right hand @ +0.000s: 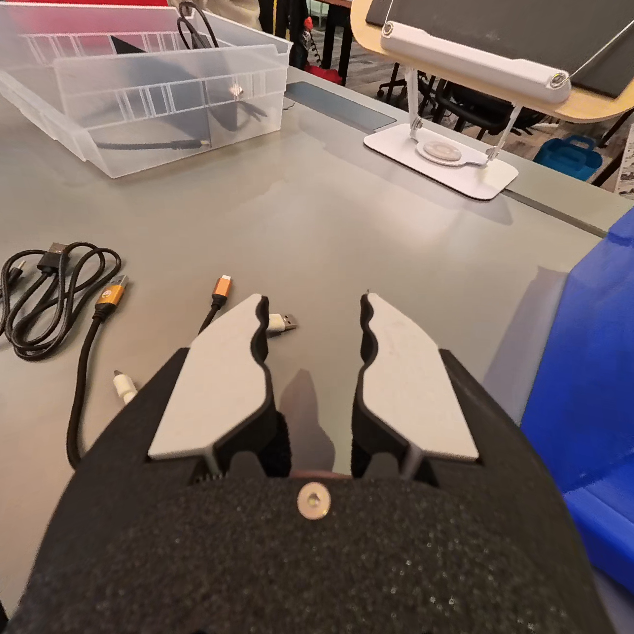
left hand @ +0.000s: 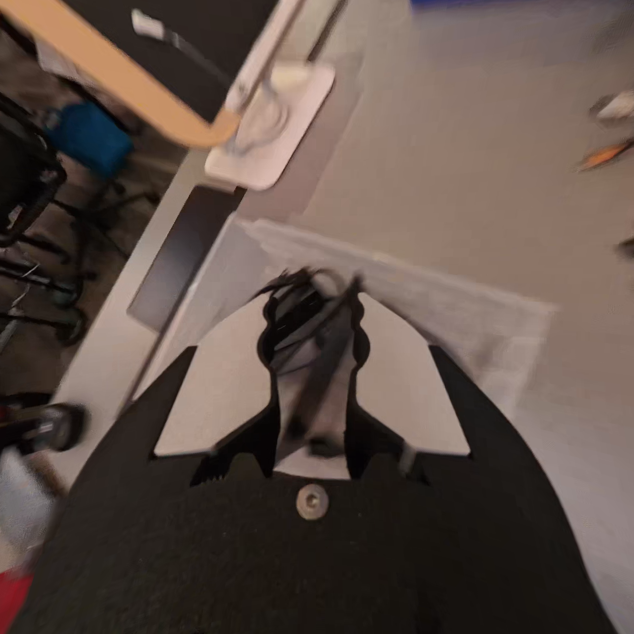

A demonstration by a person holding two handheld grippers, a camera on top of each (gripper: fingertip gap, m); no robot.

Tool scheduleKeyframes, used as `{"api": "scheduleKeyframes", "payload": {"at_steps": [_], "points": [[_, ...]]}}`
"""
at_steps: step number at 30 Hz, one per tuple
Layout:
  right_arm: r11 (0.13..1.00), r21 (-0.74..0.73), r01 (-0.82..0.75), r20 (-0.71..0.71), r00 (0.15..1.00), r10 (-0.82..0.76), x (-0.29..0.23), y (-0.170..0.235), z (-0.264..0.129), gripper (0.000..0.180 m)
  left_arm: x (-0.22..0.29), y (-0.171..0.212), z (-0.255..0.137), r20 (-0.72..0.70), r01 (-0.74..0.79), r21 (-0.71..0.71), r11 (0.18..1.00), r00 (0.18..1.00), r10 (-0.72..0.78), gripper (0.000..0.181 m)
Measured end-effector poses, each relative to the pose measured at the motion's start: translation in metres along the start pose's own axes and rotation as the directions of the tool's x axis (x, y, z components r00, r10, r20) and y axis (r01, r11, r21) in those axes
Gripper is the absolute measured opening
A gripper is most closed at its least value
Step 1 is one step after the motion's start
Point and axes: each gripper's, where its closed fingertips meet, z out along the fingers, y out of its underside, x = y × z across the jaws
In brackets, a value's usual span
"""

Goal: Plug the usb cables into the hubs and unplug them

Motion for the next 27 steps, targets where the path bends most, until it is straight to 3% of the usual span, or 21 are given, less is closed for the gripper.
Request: {"api": "scheduleKeyframes", "payload": {"at_steps": [3,7,11,13,15,21,25,27], "points": [[1.000,-0.001,-0.026,0.011,1.000,0.026,0.002,0.000,0.001,0.050,-0.072,0.043,0.030,-0.036,-0.229,-0.344,0.911,0.972,0.231,0.053],[0.998,0.000,-0.060,0.021,0.998,0.060,0.004,0.000,0.001,0.050,-0.081,0.085,0.068,-0.312,-0.335,-0.546,0.768,0.932,0.185,0.064],[0.997,-0.006,-0.073,0.028,0.997,0.073,0.005,0.001,0.002,0.050,-0.067,0.116,0.097,-0.444,-0.445,-0.590,0.674,0.876,0.189,0.059],[0.997,-0.013,-0.079,0.032,0.996,0.079,0.005,0.002,0.003,0.050,-0.067,0.126,0.108,-0.458,-0.504,-0.584,0.637,0.852,0.253,0.039],[0.996,-0.021,-0.091,0.039,0.995,0.092,0.005,0.003,0.004,0.050,-0.068,0.128,0.111,-0.468,-0.550,-0.574,0.607,0.828,0.308,0.032],[0.991,-0.008,-0.137,0.053,0.989,0.137,0.008,0.001,0.003,0.050,-0.084,0.093,0.067,-0.429,-0.581,-0.610,0.539,0.814,0.392,0.028],[0.990,0.008,-0.142,0.117,0.983,0.140,0.000,-0.007,0.001,0.050,-0.101,0.022,0.015,-0.381,-0.588,-0.641,0.492,0.801,0.462,0.028],[0.986,0.040,-0.164,0.172,0.973,0.155,-0.008,-0.018,-0.005,0.039,-0.115,-0.028,-0.011,-0.333,-0.610,-0.660,0.438,0.760,0.558,0.028]]}}
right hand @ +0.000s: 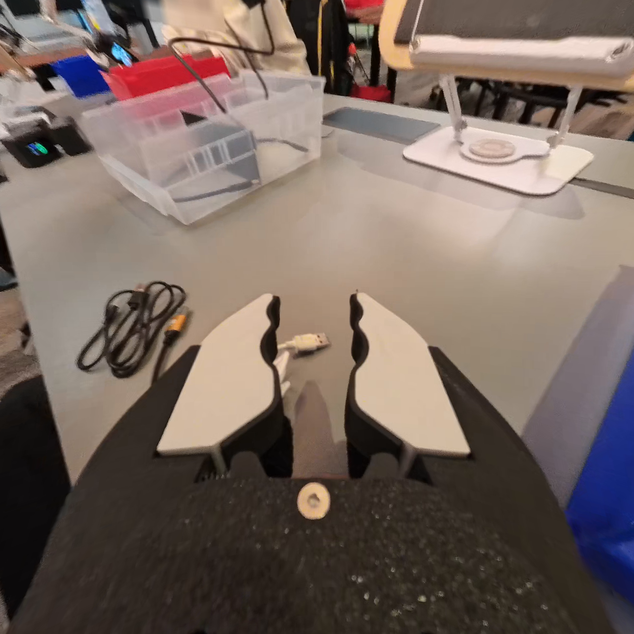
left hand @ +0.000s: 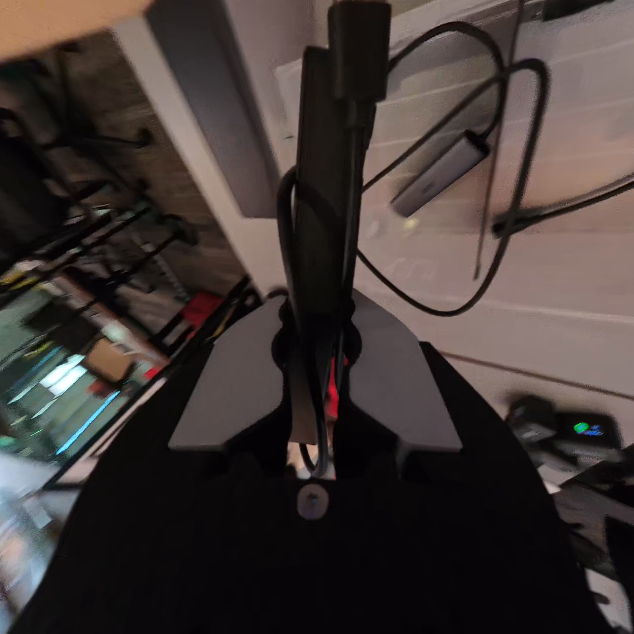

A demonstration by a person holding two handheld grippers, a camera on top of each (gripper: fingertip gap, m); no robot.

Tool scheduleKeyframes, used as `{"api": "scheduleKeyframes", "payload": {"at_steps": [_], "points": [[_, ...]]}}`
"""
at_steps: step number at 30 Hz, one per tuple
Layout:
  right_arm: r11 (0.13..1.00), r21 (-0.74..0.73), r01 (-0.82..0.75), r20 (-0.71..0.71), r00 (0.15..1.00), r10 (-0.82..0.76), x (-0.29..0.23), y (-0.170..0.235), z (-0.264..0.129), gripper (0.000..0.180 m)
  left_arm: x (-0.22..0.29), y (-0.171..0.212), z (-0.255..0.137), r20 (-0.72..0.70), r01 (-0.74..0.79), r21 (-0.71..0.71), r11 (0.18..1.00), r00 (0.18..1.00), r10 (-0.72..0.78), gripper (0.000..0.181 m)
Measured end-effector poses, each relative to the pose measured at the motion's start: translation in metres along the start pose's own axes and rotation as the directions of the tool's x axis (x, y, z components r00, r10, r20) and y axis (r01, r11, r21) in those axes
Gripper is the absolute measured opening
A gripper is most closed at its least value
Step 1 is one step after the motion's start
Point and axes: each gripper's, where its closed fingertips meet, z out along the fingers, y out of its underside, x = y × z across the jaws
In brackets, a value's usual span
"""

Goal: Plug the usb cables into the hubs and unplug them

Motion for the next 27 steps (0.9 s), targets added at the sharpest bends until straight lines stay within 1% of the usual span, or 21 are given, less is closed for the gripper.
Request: {"api": "scheduleKeyframes", "payload": {"at_steps": [2,4,6,8,10,14,16,18,20,22,24,25,26,27], "points": [[0.999,0.048,-0.006,0.011,1.000,0.005,-0.004,-0.013,-0.004,0.040,-0.029,-0.001,-0.052,0.129,-0.056,-0.071,0.996,0.989,0.065,0.027],[0.999,0.047,0.010,-0.014,1.000,-0.009,-0.003,-0.018,-0.007,0.046,-0.052,-0.011,-0.101,0.249,-0.101,-0.154,0.983,0.959,0.137,0.027],[0.998,0.055,0.028,-0.041,0.999,-0.026,-0.001,-0.023,-0.010,0.048,-0.063,-0.039,-0.136,0.322,-0.140,-0.174,0.975,0.928,0.191,0.027],[0.996,0.075,0.041,-0.068,0.997,-0.036,0.002,-0.034,-0.011,0.048,-0.058,-0.079,-0.149,0.327,-0.202,-0.152,0.968,0.914,0.242,0.027],[0.991,0.114,0.063,-0.092,0.994,-0.053,0.005,-0.054,-0.007,0.052,-0.045,-0.125,-0.144,0.295,-0.265,-0.115,0.957,0.911,0.287,0.027],[0.977,0.141,0.161,-0.115,0.983,-0.146,0.001,-0.102,0.019,0.055,-0.008,-0.212,-0.110,0.180,-0.358,-0.006,0.934,0.918,0.353,0.027],[0.974,0.167,0.154,-0.130,0.983,-0.133,0.003,-0.119,0.030,0.057,0.004,-0.246,-0.097,0.153,-0.390,0.026,0.920,0.912,0.382,0.027],[0.977,0.171,0.128,-0.159,0.982,-0.101,0.013,-0.121,0.037,0.058,0.017,-0.274,-0.090,0.116,-0.400,0.090,0.912,0.914,0.389,0.027],[0.979,0.177,0.100,-0.166,0.984,-0.070,0.023,-0.116,0.041,0.058,0.024,-0.290,-0.086,0.095,-0.410,0.121,0.904,0.911,0.400,0.027],[0.971,0.224,0.084,-0.140,0.989,-0.053,0.027,-0.115,0.041,0.056,0.028,-0.300,-0.085,0.079,-0.415,0.143,0.899,0.910,0.408,0.027],[0.964,0.253,0.083,-0.115,0.992,-0.056,0.029,-0.114,0.041,0.048,0.032,-0.307,-0.084,0.072,-0.427,0.154,0.891,0.904,0.421,0.027],[0.962,0.258,0.087,-0.108,0.992,-0.061,0.031,-0.114,0.041,0.042,0.033,-0.310,-0.084,0.070,-0.434,0.149,0.889,0.901,0.428,0.027],[0.965,0.246,0.090,-0.102,0.993,-0.067,0.034,-0.112,0.043,0.034,0.034,-0.312,-0.084,0.062,-0.437,0.141,0.889,0.900,0.432,0.027],[0.973,0.209,0.094,-0.087,0.993,-0.077,0.035,-0.108,0.046,0.032,0.034,-0.314,-0.083,0.060,-0.436,0.120,0.892,0.900,0.432,0.027]]}}
